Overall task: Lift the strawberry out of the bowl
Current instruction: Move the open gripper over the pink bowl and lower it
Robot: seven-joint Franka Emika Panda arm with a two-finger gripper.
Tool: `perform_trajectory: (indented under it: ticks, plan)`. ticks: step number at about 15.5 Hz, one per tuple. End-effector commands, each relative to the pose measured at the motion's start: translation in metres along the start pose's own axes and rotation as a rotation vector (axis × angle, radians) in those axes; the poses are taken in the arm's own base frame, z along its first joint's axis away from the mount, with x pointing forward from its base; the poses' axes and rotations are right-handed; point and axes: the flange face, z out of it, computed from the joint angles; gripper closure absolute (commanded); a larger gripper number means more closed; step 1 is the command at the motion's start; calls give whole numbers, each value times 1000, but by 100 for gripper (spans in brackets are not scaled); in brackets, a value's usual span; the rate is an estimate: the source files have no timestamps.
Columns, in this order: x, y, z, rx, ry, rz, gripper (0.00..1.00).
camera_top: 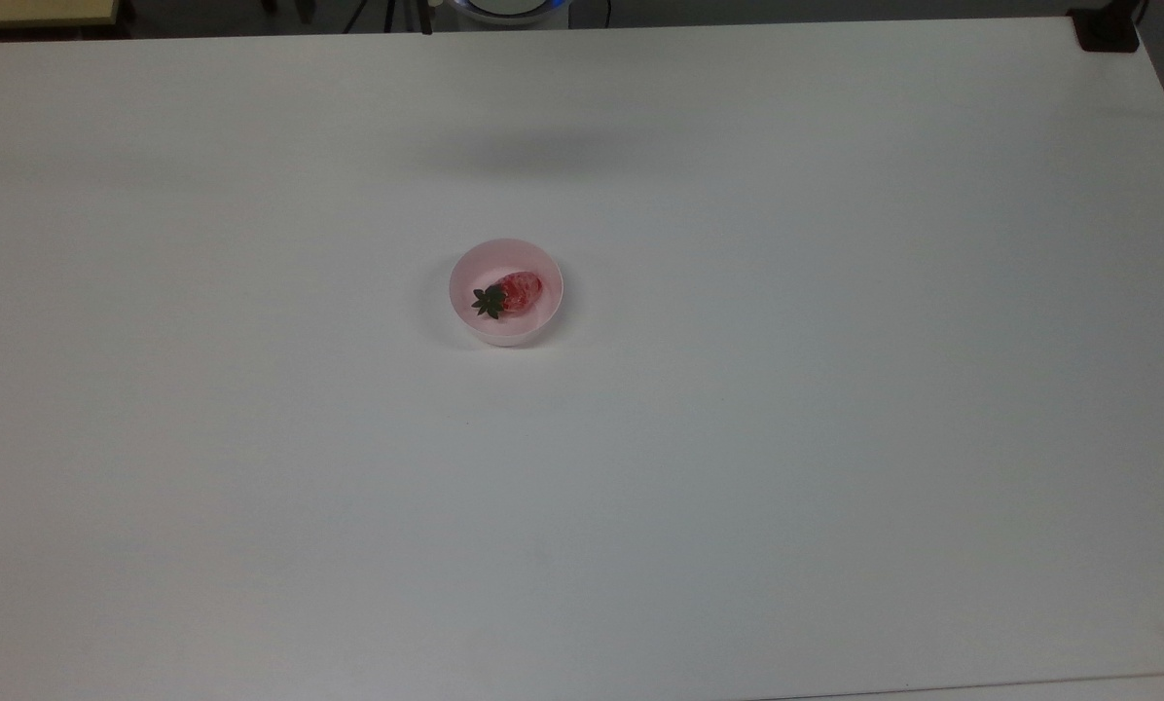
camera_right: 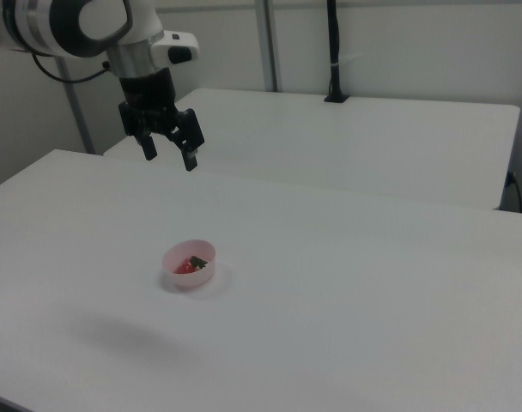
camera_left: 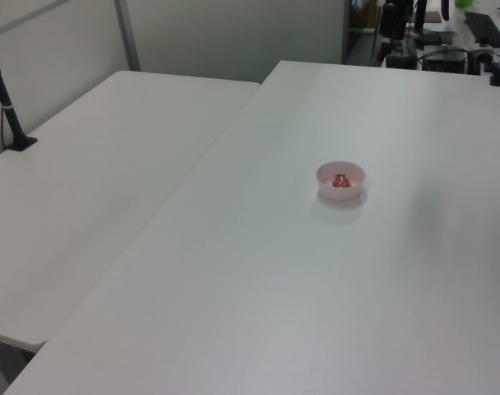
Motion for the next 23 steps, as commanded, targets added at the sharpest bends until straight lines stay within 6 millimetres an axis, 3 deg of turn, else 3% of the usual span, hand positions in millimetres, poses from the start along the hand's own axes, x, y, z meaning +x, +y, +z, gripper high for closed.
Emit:
perform_trajectory:
  ticks: [1, 11, 14, 17, 23]
  plan:
    - [-1, -5, 2, 5, 3, -21, 0]
    - [-1, -7, 3, 5, 1, -10, 0]
    - [0, -5, 13, -3, -13, -59, 0]
    - [18, -1, 46, -38, -48, -305, 0]
    - [45, -25, 140, -57, -32, -308, 0]
